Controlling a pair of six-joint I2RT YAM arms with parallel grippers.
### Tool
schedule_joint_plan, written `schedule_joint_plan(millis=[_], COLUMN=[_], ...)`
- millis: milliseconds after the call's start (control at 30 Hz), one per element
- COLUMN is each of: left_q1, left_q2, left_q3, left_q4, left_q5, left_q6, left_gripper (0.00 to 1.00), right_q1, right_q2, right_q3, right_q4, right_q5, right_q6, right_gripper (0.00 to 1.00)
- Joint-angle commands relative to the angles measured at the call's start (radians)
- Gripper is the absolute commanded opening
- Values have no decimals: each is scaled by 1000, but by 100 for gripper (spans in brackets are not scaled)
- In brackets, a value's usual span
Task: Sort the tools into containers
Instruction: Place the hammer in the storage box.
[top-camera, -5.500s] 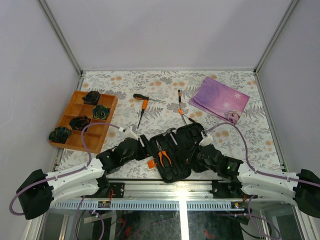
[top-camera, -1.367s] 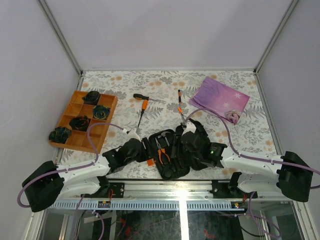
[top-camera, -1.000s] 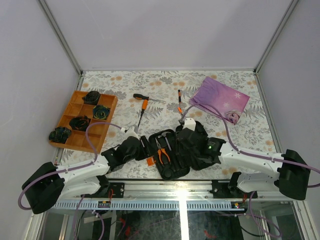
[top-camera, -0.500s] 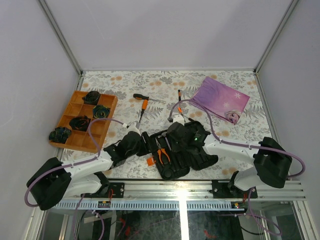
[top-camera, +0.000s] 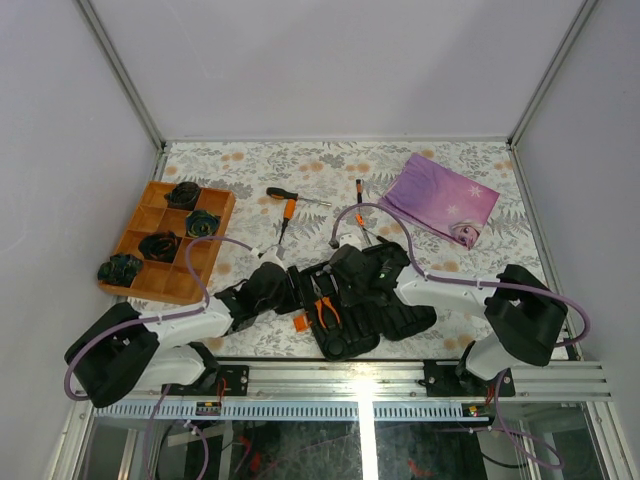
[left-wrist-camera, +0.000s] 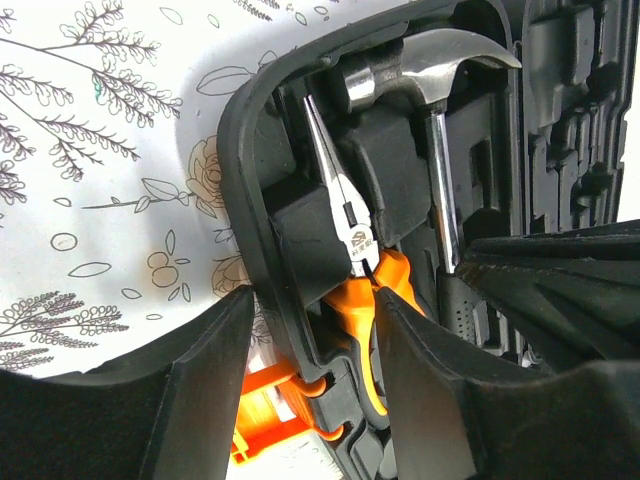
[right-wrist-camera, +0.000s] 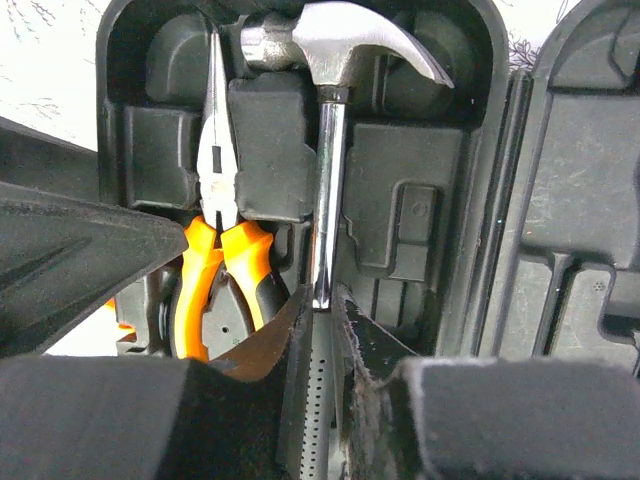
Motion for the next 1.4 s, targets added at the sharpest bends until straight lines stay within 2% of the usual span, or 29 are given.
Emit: schedule_joint_plan(millis=[0, 200, 400, 533, 667, 967, 1367], left_q1=[6, 6, 6, 6, 6, 7, 5], left_q2=[17, 33, 63, 88, 118, 163, 196], left_q3=[19, 16, 21, 30, 47, 69, 89], left_q4=[72, 83, 81, 87, 67, 70, 52], left_q5=[22, 31, 36, 46, 44, 57, 64], left_q6=[27, 29, 35, 44, 51, 60, 53], left_gripper=[50, 48, 41, 35, 29, 22, 20], right_q1=[-8, -10, -8, -9, -9, -9, -10], right_q2=[18, 45, 69, 83, 94, 115, 193], right_q3=[47, 52, 55, 53, 40, 23, 19], right_q4=[22, 1, -39, -61, -68, -97, -143], right_q5=[-11, -13, -20, -32, -42, -59, -101], right_q6=[-14, -16, -12, -12, -10, -2, -5], right_gripper=[19, 15, 6, 3, 1, 0, 0])
